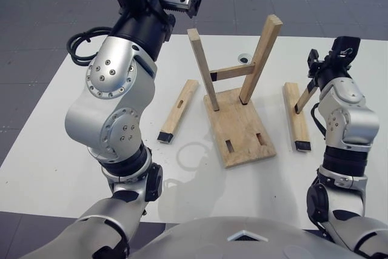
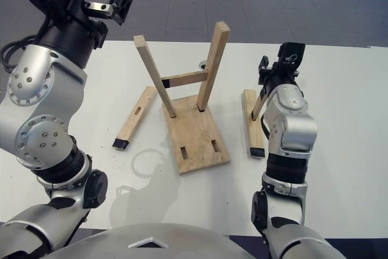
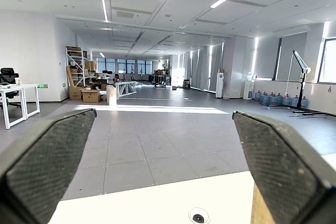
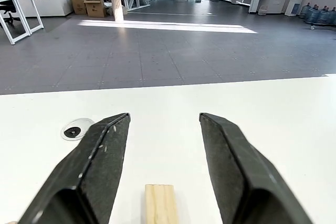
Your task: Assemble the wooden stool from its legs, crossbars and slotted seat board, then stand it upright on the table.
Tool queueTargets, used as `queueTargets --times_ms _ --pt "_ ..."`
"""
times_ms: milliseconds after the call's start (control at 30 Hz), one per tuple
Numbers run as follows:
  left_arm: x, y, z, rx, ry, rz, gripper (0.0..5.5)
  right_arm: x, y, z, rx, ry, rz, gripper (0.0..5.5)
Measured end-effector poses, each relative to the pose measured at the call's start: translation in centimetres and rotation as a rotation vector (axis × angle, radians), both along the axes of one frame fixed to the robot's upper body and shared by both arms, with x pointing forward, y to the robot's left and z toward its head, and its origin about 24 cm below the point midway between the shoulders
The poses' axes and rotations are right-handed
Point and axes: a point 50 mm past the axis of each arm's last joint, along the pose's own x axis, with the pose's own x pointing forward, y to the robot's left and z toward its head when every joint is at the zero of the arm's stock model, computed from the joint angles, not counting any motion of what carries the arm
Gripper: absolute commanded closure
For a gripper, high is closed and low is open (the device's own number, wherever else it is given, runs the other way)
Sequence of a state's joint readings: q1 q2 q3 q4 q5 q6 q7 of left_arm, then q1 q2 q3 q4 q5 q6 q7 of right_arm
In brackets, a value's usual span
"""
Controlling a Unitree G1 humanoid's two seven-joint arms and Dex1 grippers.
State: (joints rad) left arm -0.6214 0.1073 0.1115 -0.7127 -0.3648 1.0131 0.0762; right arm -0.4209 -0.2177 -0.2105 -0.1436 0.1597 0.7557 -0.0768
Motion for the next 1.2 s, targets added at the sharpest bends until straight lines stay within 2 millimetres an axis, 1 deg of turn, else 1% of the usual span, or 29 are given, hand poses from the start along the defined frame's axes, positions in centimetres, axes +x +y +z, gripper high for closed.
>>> queueTargets --times_ms 167,200,233,267,300,333,367,400,433,467,500,533,567,600,667,700,733,767,800,833,900,1000,1100,1133,1200 --pt "0.0 -0.1 0.0 -0.005 0.0 0.011 0.69 0.1 0.1 1.1 0.041 -0.041 -0.001 3.08" --pt "0.0 -0.1 0.0 -0.007 0.0 0.011 0.69 0.2 0.1 2.1 0.049 -0.079 0.001 3.08" --pt "0.0 -0.2 0.0 -0.011 0.002 0.011 0.69 0.6 0.3 4.5 0.047 -0.166 0.009 2.87" --pt "0.0 -0.2 0.0 -0.011 0.001 0.009 0.69 0.7 0.7 7.3 0.043 -0.265 0.024 2.72" --pt "0.0 -0.2 0.0 -0.011 0.001 0.008 0.69 0.4 0.9 10.6 0.023 -0.38 0.034 2.57" --pt "0.0 -0.2 0.0 -0.011 -0.001 0.008 0.69 -0.3 0.9 12.8 0.009 -0.455 0.04 2.4" --pt "-0.1 -0.2 0.0 -0.011 -0.005 0.008 0.69 -0.8 0.8 13.2 0.007 -0.463 0.045 2.21" --pt "-0.3 -0.2 0.1 -0.012 -0.013 0.008 0.69 -1.8 0.7 12.9 -0.007 -0.434 0.052 1.95" --pt "-0.5 -0.1 0.0 -0.012 -0.013 0.013 0.69 -2.9 0.4 11.3 -0.023 -0.362 0.051 1.81" --pt "-0.6 0.0 -0.1 -0.013 -0.012 0.017 0.69 -3.7 0.0 9.6 -0.03 -0.285 0.045 1.63" --pt "-0.7 0.1 -0.2 -0.014 -0.01 0.023 0.69 -5.1 -0.4 7.6 -0.039 -0.198 0.044 1.45" --pt "-0.8 0.2 -0.3 -0.014 -0.008 0.03 0.69 -6.9 -0.6 5.2 -0.048 -0.089 0.05 1.22" --pt "-0.9 0.4 -0.4 -0.013 -0.004 0.04 0.69 -8.7 -0.8 3.4 -0.061 0.003 0.052 1.03" --pt "-1.0 0.5 -0.4 -0.011 -0.001 0.045 0.69 -9.9 -0.8 2.5 -0.065 0.049 0.059 0.88" --pt "-1.1 0.5 -0.4 -0.01 -0.001 0.046 0.69 -11.3 -0.4 1.7 -0.071 0.087 0.086 0.49" --pt "-1.0 0.5 -0.4 -0.009 0.002 0.048 0.69 -11.7 -0.2 1.3 -0.069 0.106 0.101 0.29" --pt "-1.0 0.5 -0.4 -0.008 0.003 0.047 0.69 -12.2 0.1 0.4 -0.066 0.142 0.122 0.09" --pt "-1.0 0.5 -0.4 -0.007 0.004 0.047 0.69 -12.6 0.1 -0.7 -0.061 0.188 0.128 0.04" --pt "-1.0 0.5 -0.4 -0.007 0.004 0.047 0.69 -12.8 0.1 -1.4 -0.057 0.223 0.131 0.04" --pt "-1.0 0.5 -0.4 -0.007 0.006 0.046 0.69 -13.4 -0.1 -3.0 -0.04 0.294 0.133 0.04" --pt "-1.0 0.5 -0.4 -0.006 0.007 0.045 0.69 -14.3 0.0 -5.5 0.009 0.418 0.139 0.04" --pt "-1.0 0.5 -0.5 -0.003 0.01 0.045 0.69 -15.1 -0.2 -8.0 0.033 0.522 0.152 0.04" --pt "-0.9 0.5 -0.4 0.002 0.011 0.046 0.69 -14.8 -0.8 -8.8 0.021 0.505 0.144 0.04" --pt "-0.9 0.5 -0.4 0.003 0.012 0.046 0.69 -14.4 -0.9 -9.1 0.022 0.496 0.142 0.04" --pt "-0.7 0.5 -0.4 0.004 0.019 0.045 0.69 -13.0 -1.2 -9.7 0.018 0.475 0.141 0.04"
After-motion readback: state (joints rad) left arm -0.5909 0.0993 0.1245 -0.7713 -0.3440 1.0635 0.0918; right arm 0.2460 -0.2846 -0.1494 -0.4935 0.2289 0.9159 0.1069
